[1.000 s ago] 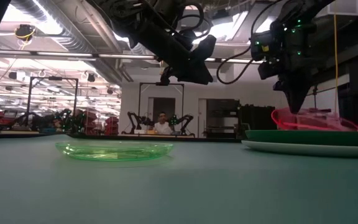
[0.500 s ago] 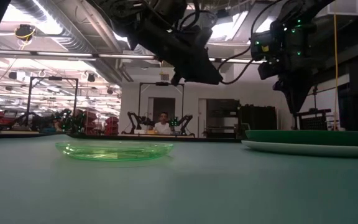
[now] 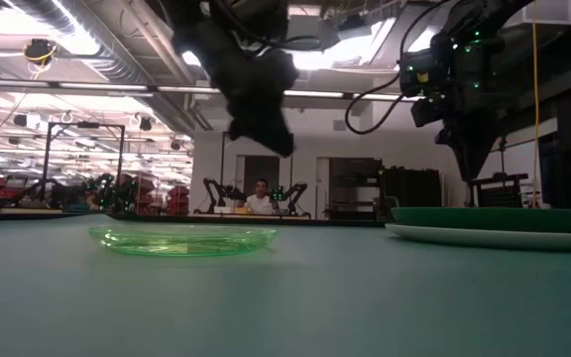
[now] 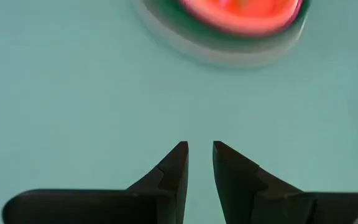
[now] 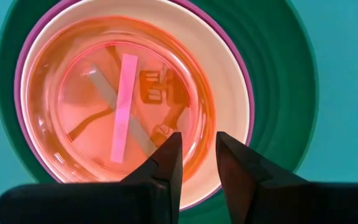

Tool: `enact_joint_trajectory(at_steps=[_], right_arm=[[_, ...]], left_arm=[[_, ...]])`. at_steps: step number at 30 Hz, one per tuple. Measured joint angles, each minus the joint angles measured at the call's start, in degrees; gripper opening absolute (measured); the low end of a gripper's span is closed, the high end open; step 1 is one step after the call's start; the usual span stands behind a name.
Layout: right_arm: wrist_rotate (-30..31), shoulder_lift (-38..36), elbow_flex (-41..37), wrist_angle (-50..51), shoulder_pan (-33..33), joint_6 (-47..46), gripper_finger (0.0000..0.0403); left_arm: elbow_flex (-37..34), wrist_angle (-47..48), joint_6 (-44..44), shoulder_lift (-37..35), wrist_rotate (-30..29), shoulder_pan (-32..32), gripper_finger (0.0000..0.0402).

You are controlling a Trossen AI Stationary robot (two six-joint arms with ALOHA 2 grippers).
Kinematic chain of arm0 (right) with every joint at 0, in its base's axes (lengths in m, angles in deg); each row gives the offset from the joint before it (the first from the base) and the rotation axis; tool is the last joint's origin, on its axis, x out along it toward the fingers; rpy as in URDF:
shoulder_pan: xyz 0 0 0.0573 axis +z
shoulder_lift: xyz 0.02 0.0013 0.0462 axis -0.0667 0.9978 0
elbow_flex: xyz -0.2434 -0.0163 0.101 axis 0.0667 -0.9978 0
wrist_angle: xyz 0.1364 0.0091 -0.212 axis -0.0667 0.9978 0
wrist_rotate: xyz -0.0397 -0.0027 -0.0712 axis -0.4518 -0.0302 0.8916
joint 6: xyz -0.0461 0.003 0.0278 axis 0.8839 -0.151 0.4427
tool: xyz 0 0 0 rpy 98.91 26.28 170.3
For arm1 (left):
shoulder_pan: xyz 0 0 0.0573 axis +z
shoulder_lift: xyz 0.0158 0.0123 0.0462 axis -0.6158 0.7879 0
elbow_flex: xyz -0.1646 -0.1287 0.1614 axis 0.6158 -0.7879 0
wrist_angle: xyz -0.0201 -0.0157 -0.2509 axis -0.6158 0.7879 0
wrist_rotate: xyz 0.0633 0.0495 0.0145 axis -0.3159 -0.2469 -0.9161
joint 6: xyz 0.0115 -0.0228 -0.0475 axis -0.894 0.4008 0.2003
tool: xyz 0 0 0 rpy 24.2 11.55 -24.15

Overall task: Stack plastic plates
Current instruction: Stack the light green plate on top of the light pink plate

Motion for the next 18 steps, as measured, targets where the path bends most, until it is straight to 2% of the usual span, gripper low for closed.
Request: enact_joint_trajectory(at_steps=[9,13,18], right_arm=[[0.0,0.0,0.0,-1.3,0.0,0.0,0.0088],[0.0,0.0,0.0,-1.3,0.0,0.0,0.0088],[0.0,0.0,0.0,-1.3,0.0,0.0,0.0088]], left_arm=[[0.0,24.3,0.0,-1.9,0.0,-2.5,0.0068],[-1.8,28.3,0.0,-1.5,-0.1,-3.9,0.0068],[-4.7,28.5,1.6,-1.5,0.0,-5.6,0.0068]])
